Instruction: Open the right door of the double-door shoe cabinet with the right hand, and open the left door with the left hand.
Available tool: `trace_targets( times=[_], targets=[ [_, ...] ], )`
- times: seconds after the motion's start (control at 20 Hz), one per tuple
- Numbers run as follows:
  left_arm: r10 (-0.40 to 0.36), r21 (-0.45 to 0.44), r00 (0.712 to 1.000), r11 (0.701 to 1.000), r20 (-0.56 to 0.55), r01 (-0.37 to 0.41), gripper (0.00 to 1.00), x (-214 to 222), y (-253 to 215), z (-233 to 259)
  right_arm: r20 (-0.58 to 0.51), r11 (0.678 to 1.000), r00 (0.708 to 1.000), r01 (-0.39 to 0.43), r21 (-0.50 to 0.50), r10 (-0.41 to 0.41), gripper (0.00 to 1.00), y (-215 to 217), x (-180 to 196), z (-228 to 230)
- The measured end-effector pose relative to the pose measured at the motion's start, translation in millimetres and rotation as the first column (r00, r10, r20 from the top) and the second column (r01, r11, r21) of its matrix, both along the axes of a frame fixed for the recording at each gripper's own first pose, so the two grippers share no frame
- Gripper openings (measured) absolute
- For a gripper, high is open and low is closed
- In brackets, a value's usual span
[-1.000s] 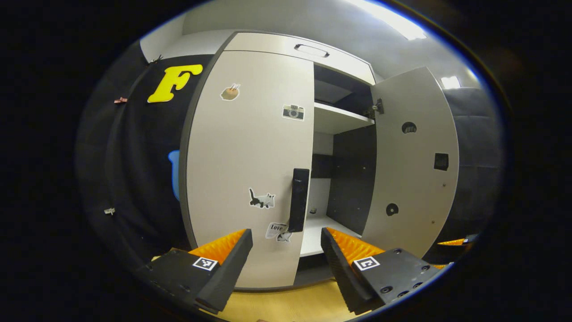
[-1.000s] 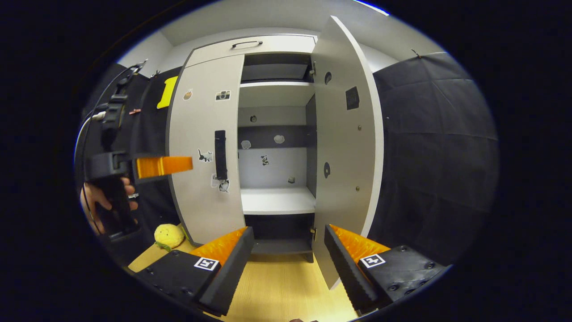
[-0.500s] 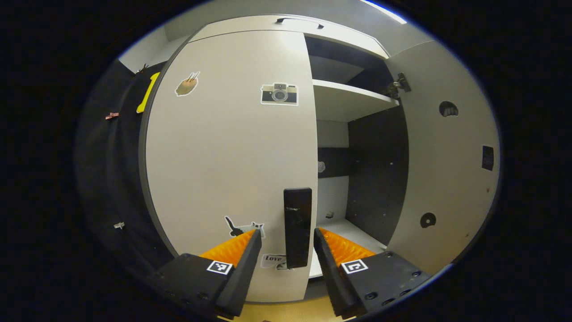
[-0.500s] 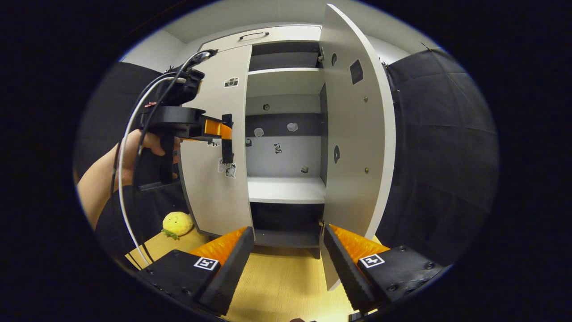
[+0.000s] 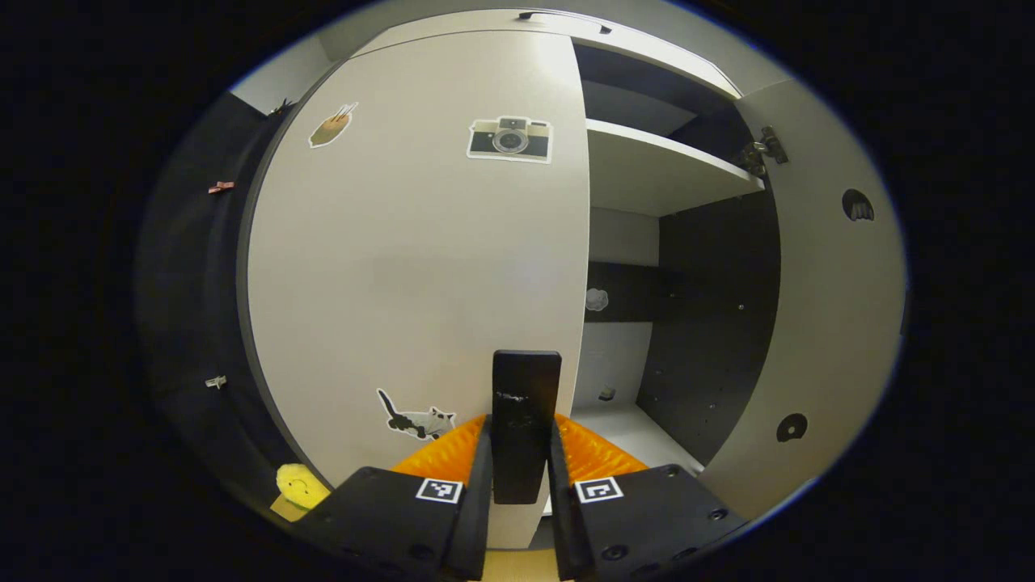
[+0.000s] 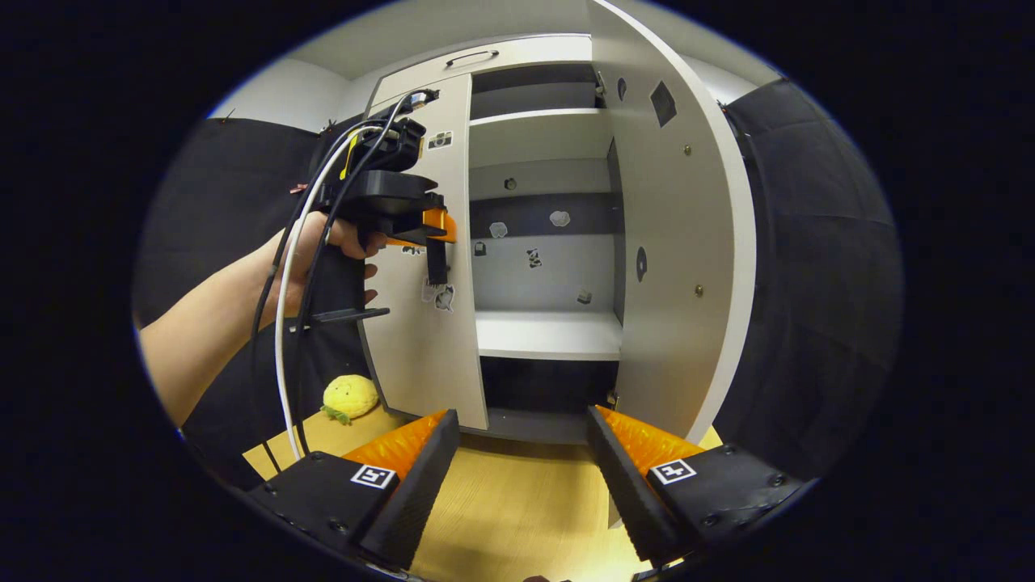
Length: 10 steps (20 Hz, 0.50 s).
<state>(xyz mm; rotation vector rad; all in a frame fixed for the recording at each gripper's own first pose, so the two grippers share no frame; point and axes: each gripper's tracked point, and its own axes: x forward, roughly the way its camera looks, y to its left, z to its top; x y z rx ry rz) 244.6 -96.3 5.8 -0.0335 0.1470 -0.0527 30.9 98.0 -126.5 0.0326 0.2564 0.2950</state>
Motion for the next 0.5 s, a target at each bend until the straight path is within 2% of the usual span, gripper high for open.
trace_targets(
  times=[0.2,0.3,0.35,0.5],
  targets=[
    [0.005,0.048,1.0,0.999,0.011,-0.005,0.33,-1,0,-2,-0.019,1.0,1.0,0.006,0.026,-0.005,0.98,-4,8,-3],
    [0.001,0.041,1.0,0.999,0.019,-0.002,0.29,-1,0,-2,-0.038,1.0,0.999,0.004,0.031,-0.003,0.98,-5,9,-8],
    [-0.005,0.028,1.0,1.0,0.02,0.004,0.22,-3,0,-3,-0.046,0.999,0.999,0.001,0.035,0.0,0.98,-5,9,-9],
    [-0.019,0.025,0.999,1.0,0.03,0.019,0.13,-3,0,-3,-0.049,0.999,0.999,-0.007,0.034,0.009,0.99,-2,9,-9]
  ],
)
